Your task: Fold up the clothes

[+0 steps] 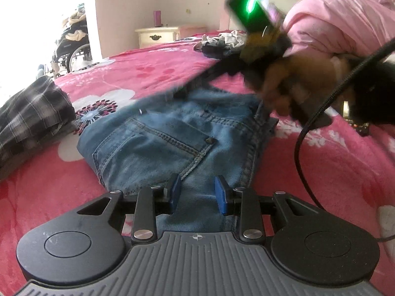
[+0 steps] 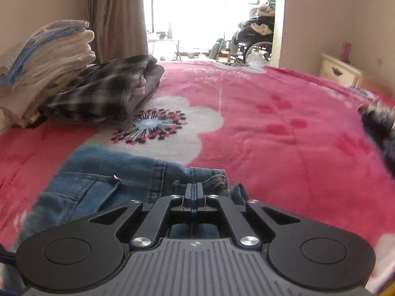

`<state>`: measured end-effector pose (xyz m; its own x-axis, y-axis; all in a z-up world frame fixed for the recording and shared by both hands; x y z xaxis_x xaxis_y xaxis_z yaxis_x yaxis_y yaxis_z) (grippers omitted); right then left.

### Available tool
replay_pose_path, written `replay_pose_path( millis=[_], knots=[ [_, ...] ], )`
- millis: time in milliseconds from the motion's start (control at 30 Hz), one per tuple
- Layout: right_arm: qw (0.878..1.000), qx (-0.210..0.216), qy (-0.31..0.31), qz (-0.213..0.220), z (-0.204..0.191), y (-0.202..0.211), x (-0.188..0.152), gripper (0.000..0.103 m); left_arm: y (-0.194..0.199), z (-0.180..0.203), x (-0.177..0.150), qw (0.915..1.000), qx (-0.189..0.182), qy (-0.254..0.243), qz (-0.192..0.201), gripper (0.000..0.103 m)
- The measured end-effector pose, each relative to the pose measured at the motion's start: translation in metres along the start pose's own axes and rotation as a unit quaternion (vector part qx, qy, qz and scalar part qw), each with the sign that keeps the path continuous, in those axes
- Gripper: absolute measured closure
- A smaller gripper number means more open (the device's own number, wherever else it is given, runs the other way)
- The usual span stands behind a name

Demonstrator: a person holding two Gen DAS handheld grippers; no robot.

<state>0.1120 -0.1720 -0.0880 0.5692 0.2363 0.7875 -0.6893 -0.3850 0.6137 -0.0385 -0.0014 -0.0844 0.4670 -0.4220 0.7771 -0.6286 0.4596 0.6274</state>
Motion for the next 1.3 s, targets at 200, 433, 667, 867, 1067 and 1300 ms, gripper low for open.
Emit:
replay_pose_path(
  millis=[200, 433, 667, 867, 1067, 1300],
  knots=[
    [1.000, 0.007, -0.005, 0.013, -0.006, 0.015, 0.026, 0.101, 0.003, 0.000, -0.003, 1.0000, -0.004, 0.001, 0.003, 0.073],
    [1.000, -0.021, -0.006, -0.015, 0.009, -0.027, 0.018, 0.103, 0.002, 0.002, -0.002, 1.0000, -0.005, 0.002, 0.005, 0.073],
    [0.999, -0.012, -0.045, 0.007, 0.018, -0.013, 0.022, 0.103, 0.005, 0.001, 0.004, 1.0000, -0.004, 0.003, -0.002, 0.073],
    [0.995, 0.021, -0.080, 0.056, 0.031, 0.028, 0.031, 0.098, 0.024, -0.025, 0.020, 0.9980, -0.002, 0.061, 0.016, 0.072],
    [0.995, 0.049, -0.077, 0.043, 0.022, 0.041, 0.030, 0.098, 0.006, -0.077, 0.048, 0.9921, 0.024, 0.120, 0.026, 0.071],
    [0.998, 0.001, -0.053, -0.024, 0.019, 0.011, 0.009, 0.103, -0.064, -0.100, 0.059, 0.9830, 0.073, 0.160, -0.054, 0.069]
  ],
)
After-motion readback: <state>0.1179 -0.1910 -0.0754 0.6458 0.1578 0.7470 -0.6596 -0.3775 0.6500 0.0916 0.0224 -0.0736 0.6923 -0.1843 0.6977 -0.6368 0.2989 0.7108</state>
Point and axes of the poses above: each gripper's, at about its wrist camera, not at the fingertips, and y roughly against the way its jaws point, z to its right, x to its top, the point moved 2 cm from there along -y, roughly the way its jaws point, and after that the axes turned 2 degrees about -y, right-handed, at the moved point
